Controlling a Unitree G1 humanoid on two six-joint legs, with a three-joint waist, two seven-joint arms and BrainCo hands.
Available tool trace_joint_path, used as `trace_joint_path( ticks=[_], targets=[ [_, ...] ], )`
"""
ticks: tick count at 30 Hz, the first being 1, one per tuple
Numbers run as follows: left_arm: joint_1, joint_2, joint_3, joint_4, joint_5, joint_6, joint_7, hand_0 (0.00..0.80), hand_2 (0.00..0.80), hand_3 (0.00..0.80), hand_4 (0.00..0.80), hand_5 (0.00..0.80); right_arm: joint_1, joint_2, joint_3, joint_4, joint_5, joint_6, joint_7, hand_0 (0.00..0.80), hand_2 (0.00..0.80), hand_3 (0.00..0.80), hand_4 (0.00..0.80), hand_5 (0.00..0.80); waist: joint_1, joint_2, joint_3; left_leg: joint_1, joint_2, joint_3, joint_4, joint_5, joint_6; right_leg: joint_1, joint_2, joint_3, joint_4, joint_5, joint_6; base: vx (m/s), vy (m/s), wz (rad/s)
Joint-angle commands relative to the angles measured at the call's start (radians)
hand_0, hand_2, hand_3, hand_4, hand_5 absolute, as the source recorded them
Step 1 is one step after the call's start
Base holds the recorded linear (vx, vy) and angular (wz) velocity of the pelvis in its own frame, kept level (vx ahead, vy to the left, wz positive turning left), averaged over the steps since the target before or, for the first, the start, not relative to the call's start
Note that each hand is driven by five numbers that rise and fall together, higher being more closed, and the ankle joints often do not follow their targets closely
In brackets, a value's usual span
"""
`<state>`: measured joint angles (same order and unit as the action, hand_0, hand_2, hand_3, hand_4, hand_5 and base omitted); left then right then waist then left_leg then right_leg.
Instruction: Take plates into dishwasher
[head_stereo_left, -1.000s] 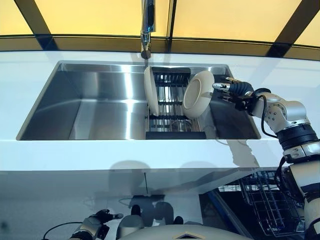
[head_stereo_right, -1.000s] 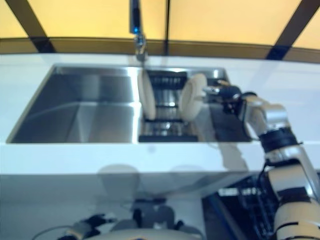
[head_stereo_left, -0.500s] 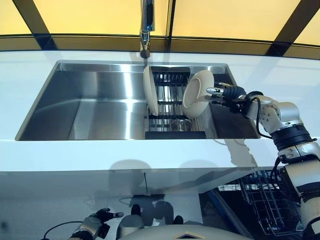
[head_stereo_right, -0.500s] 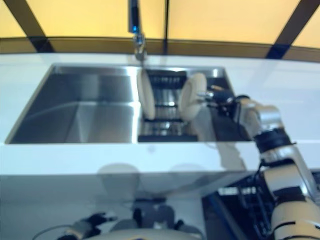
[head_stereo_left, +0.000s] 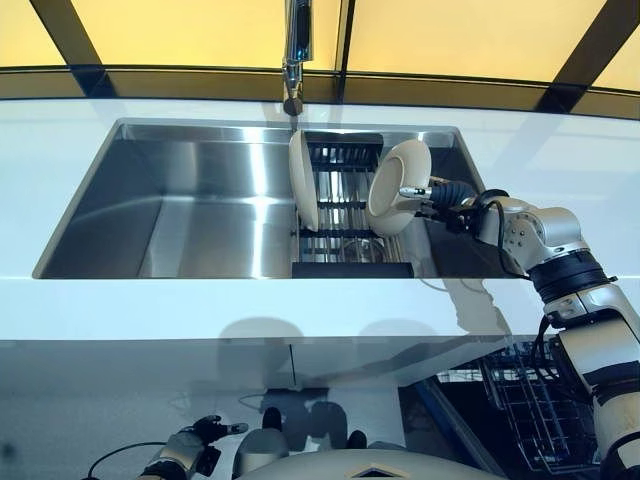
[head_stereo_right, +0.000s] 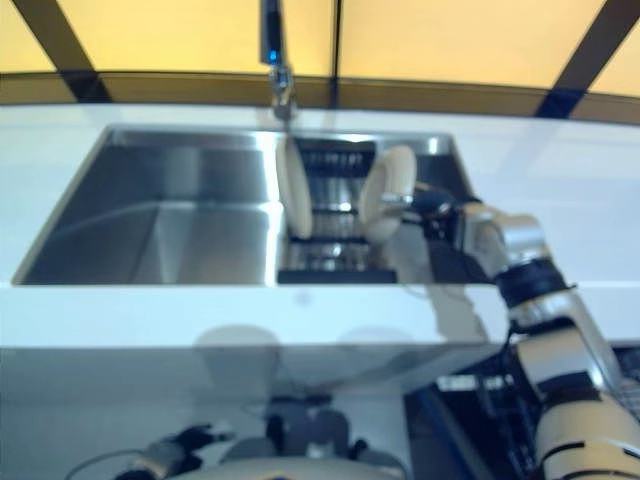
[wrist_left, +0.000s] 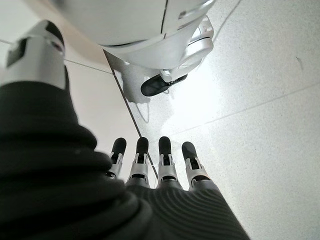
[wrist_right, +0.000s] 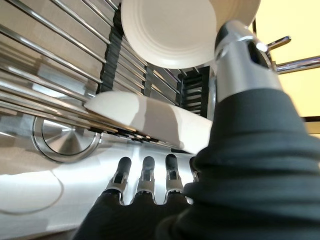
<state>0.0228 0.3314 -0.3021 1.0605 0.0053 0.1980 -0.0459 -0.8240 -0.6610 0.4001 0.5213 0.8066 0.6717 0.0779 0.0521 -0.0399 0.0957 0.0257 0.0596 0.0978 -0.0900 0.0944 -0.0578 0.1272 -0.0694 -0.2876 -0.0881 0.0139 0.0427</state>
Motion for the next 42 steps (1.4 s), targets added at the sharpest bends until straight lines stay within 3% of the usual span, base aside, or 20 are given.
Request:
trace_joint_path(
  ticks=[1,2,3,4,17,24,29,42],
  targets=[
    [-0.045,0.019,-0.084,0.033,-0.045,0.002,0.02,0.0,0.0,0.0,0.0,0.0,-0.138,-0.005,0.055,0.072,-0.053,-0.018,0.006,0.0,0.0,0.0,0.0,0.0,0.049,-0.022,-0.022,0.043,0.036,0.024,0.009,-0.056,-0.047,0.001,-0.069,0.005,0.009,0.014,0.081,0.0,0.0,0.0],
    [-0.043,0.018,-0.083,0.031,-0.046,0.002,0.021,0.0,0.0,0.0,0.0,0.0,-0.145,-0.005,0.059,0.082,-0.064,-0.024,0.0,0.06,0.06,0.06,0.06,0.06,0.052,-0.022,-0.022,0.043,0.036,0.022,0.009,-0.056,-0.047,0.001,-0.069,0.003,0.008,0.013,0.081,0.01,0.03,0.02],
    [-0.042,0.018,-0.083,0.03,-0.051,0.003,0.021,0.0,0.0,0.0,0.0,0.0,-0.159,-0.008,0.066,0.103,-0.113,-0.053,-0.009,0.521,0.521,0.521,0.521,0.521,0.057,-0.021,-0.023,0.042,0.036,0.02,0.008,-0.055,-0.048,0.002,-0.069,0.001,0.008,0.014,0.081,0.013,0.027,0.05],
    [-0.041,0.016,-0.085,0.031,-0.056,0.004,0.024,0.0,0.0,0.0,0.0,0.0,-0.168,-0.01,0.069,0.113,-0.127,-0.054,-0.019,0.8,0.8,0.8,0.8,0.8,0.059,-0.021,-0.023,0.042,0.036,0.02,0.009,-0.054,-0.048,0.002,-0.069,-0.001,0.008,0.014,0.082,0.016,0.026,0.08],
    [-0.056,-0.002,-0.104,0.071,-0.084,-0.012,0.037,0.0,0.0,0.0,0.0,0.0,-0.245,-0.031,0.052,0.223,-0.164,-0.1,-0.123,0.8,0.8,0.8,0.8,0.8,0.066,-0.02,-0.03,0.049,0.032,0.015,0.008,-0.062,-0.046,0.007,-0.072,-0.006,0.009,0.012,0.082,0.004,0.008,0.04],
    [-0.069,-0.004,-0.114,0.077,-0.07,-0.018,0.032,0.0,0.0,0.0,0.0,0.0,-0.27,-0.068,0.053,0.243,-0.192,-0.135,-0.098,0.8,0.8,0.8,0.8,0.8,0.059,-0.022,-0.036,0.056,0.032,0.022,0.007,-0.067,-0.045,0.007,-0.073,-0.004,0.007,0.014,0.083,-0.019,0.004,0.0],
    [-0.075,-0.002,-0.114,0.081,-0.058,-0.021,0.029,0.0,0.0,0.0,0.0,0.0,-0.277,-0.119,0.046,0.194,-0.179,-0.189,-0.11,0.8,0.8,0.8,0.8,0.8,0.036,-0.027,-0.04,0.066,0.03,0.032,0.008,-0.075,-0.044,0.004,-0.068,0.013,0.006,0.016,0.085,-0.04,0.014,0.0],
    [-0.088,0.008,-0.095,0.088,-0.017,-0.016,0.013,0.0,0.0,0.0,0.0,0.0,-0.283,-0.298,-0.001,-0.046,-0.181,-0.233,-0.093,0.8,0.8,0.8,0.8,0.8,-0.055,-0.052,-0.054,0.094,0.019,0.082,0.01,-0.1,-0.025,-0.023,-0.056,0.087,0.011,0.035,0.096,-0.019,0.024,-0.1]
  ],
)
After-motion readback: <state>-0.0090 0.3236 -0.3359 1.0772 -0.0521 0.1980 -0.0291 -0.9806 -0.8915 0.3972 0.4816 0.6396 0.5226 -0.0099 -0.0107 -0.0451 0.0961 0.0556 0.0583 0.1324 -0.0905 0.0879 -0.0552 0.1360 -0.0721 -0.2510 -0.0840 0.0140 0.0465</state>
